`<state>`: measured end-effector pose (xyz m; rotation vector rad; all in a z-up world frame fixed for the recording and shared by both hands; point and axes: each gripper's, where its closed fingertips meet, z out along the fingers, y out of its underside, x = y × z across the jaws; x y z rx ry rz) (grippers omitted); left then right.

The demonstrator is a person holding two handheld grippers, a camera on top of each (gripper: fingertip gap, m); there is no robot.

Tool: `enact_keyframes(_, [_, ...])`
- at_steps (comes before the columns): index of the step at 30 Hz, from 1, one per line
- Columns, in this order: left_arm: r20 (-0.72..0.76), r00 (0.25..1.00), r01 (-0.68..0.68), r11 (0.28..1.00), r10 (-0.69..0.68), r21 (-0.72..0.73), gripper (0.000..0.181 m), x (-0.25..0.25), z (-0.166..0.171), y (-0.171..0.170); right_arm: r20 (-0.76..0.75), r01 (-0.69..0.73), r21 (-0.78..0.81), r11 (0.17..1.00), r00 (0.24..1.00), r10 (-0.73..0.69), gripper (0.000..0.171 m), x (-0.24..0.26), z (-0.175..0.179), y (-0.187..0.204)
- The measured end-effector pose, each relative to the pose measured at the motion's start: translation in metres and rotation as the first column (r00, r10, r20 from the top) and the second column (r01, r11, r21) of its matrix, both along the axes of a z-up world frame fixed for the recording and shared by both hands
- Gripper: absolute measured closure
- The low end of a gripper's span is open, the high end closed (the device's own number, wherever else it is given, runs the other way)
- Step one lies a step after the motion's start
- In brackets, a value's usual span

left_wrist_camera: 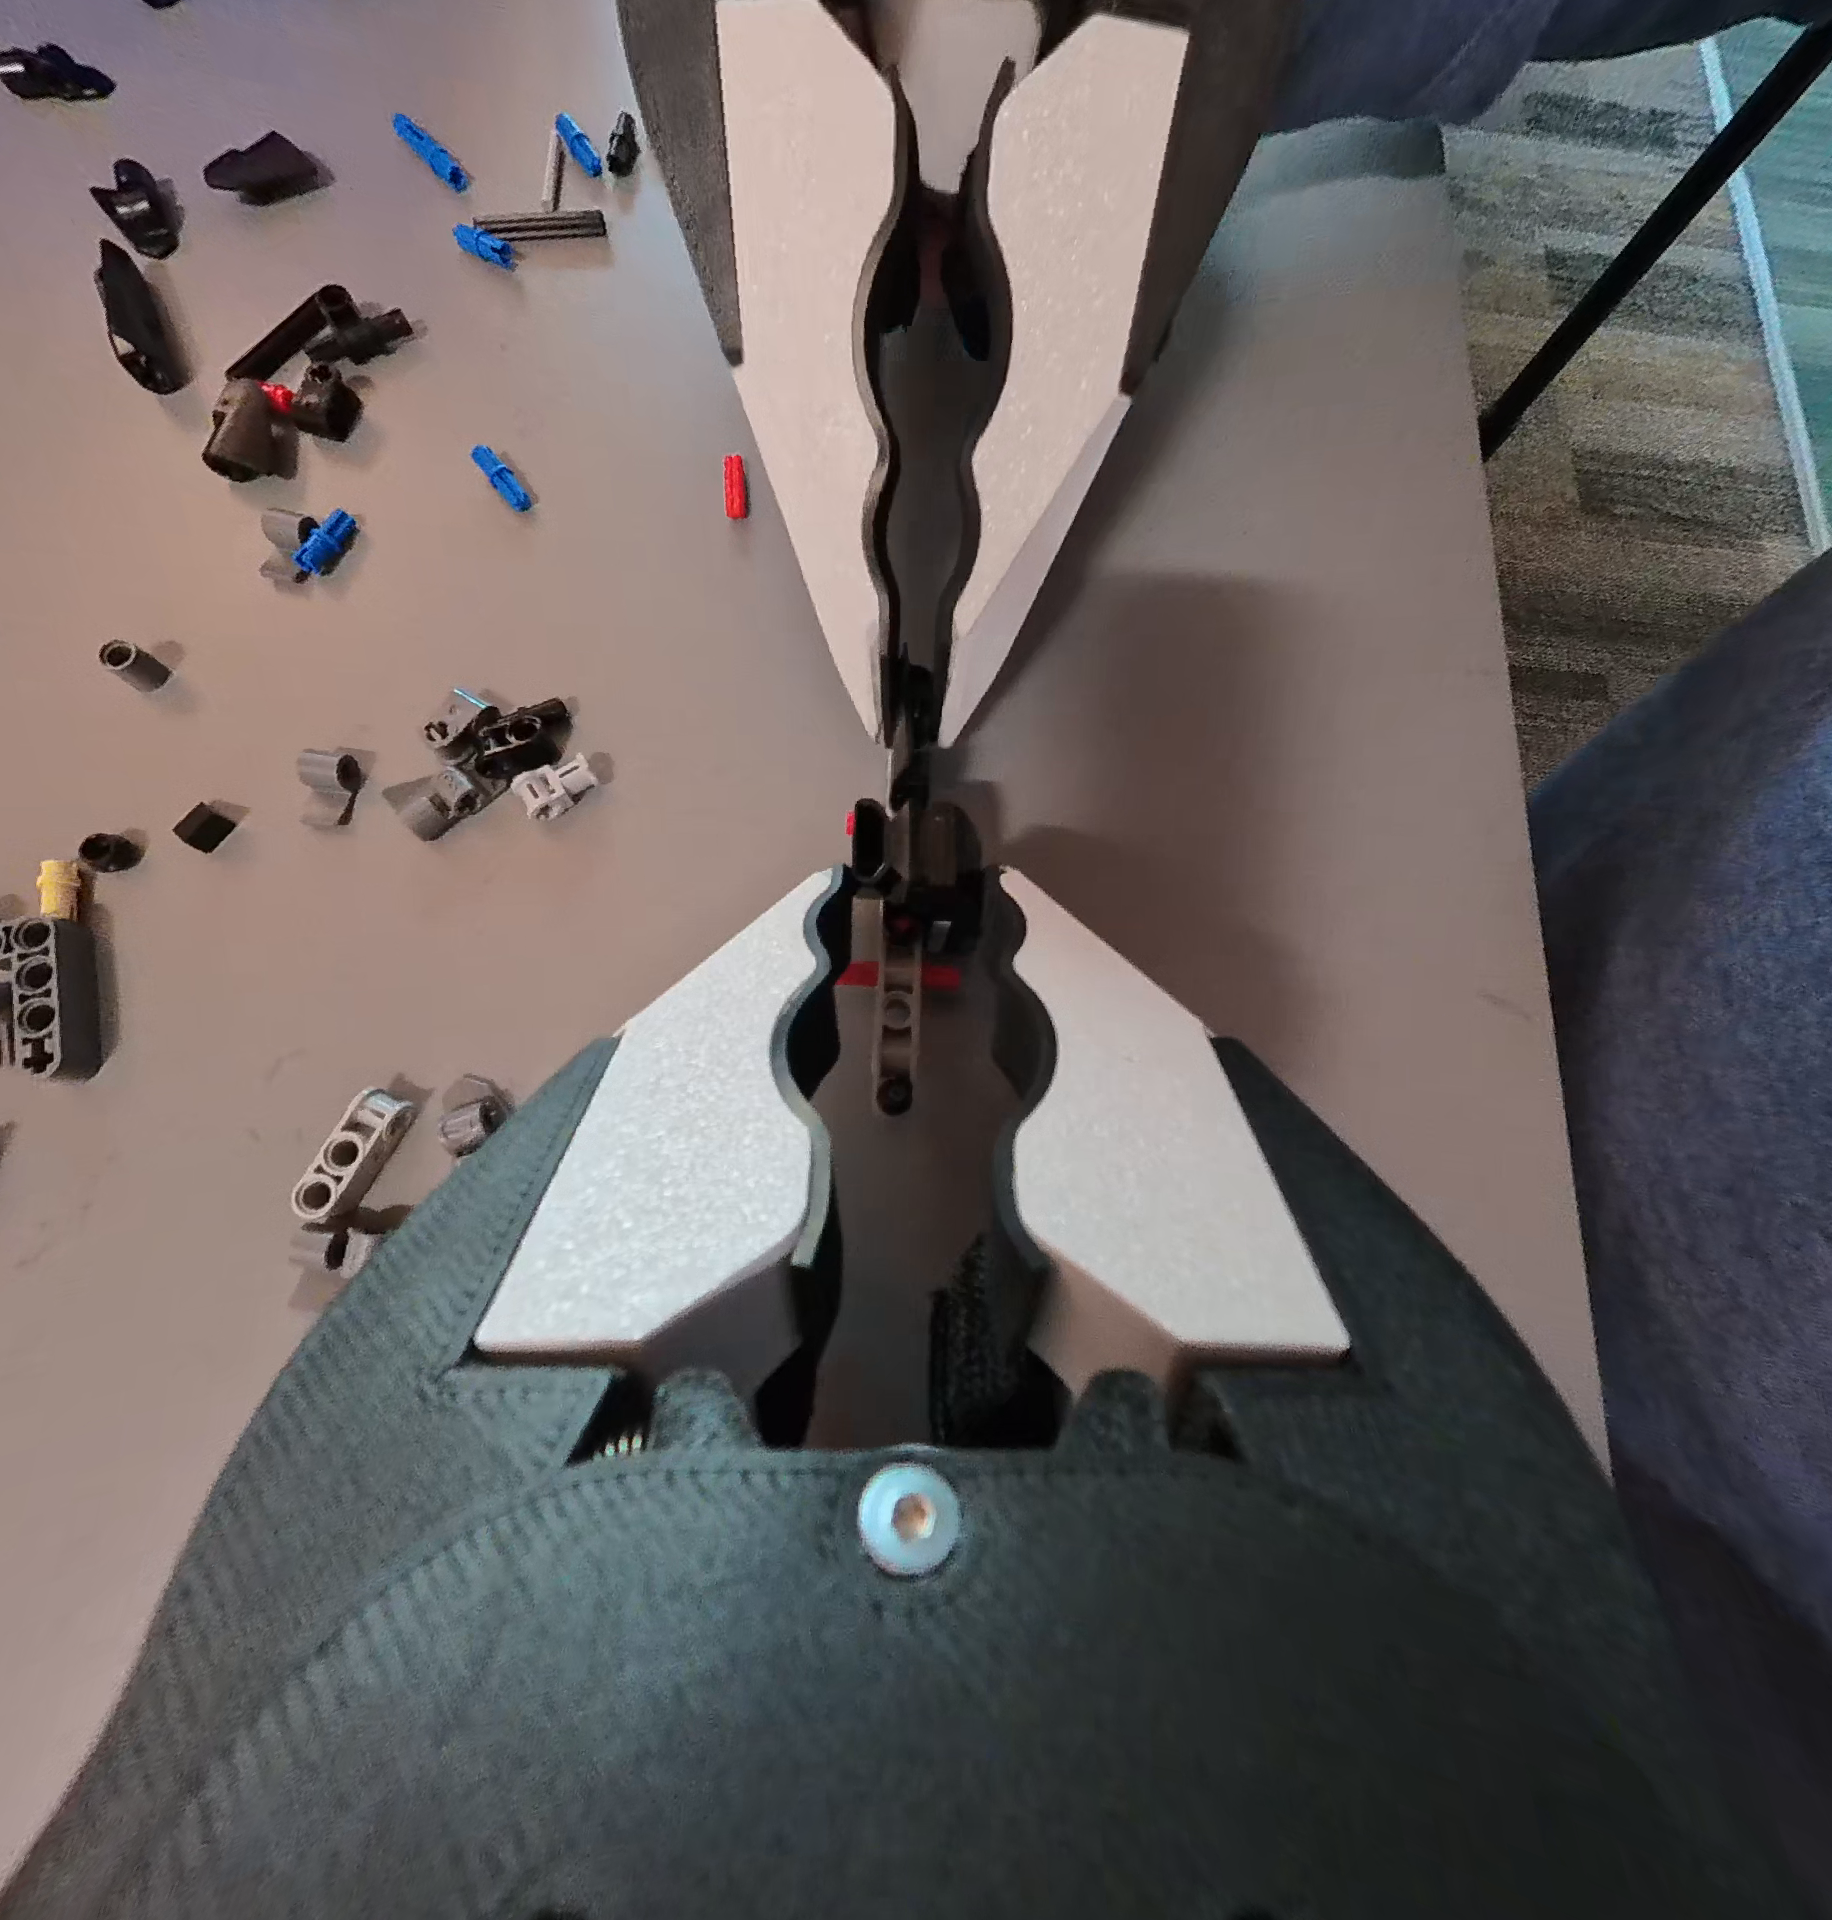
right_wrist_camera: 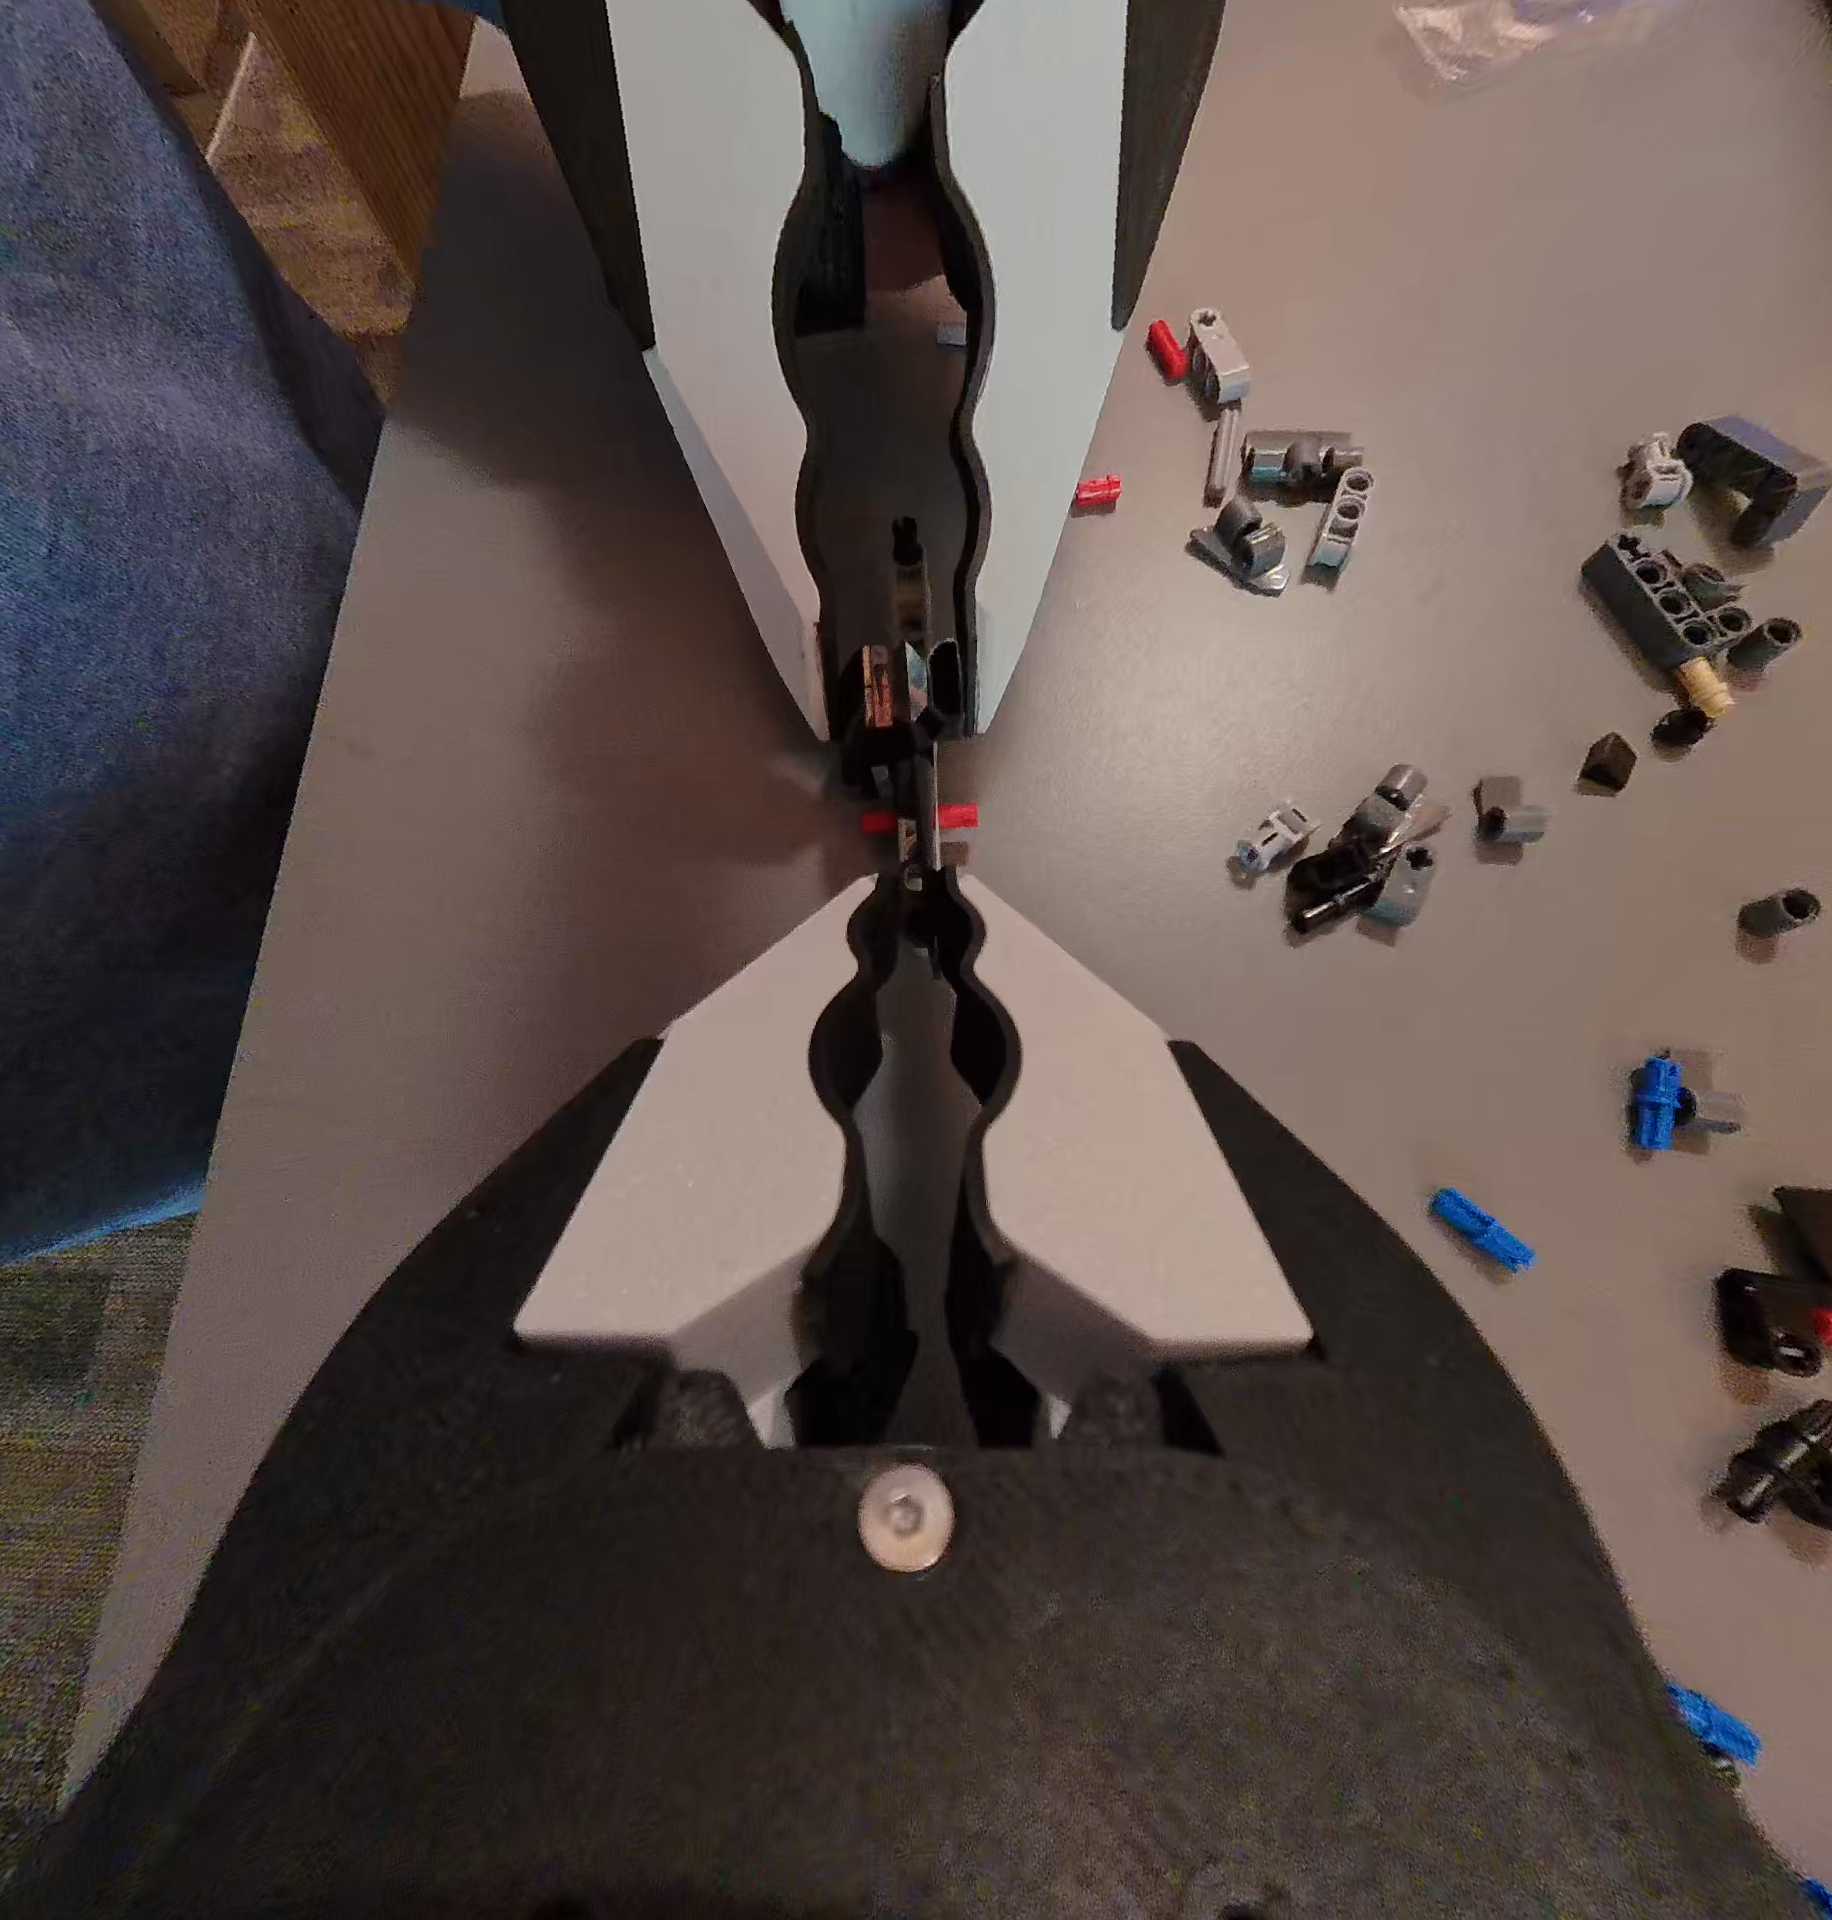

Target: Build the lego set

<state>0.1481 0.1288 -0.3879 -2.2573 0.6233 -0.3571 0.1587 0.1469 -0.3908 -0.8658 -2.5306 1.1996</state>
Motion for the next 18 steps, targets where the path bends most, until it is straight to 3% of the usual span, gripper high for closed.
enact_keyframes(15, [-0.004,1.000,0.008,1.000,-0.008,-0.005,0.158,-0.0005,0.0001,-0.0005,0.004,0.015,0.030,0.999,1.000,-0.015,0.166,-0.0020,-0.0021,-0.0002])
enact_keyframes(18, [0.000,1.000,0.009,1.000,-0.009,-0.011,0.158,-0.0015,-0.0014,-0.0017,0.019,0.036,-0.002,0.999,0.999,-0.036,0.152,-0.0012,0.0002,0.0006])
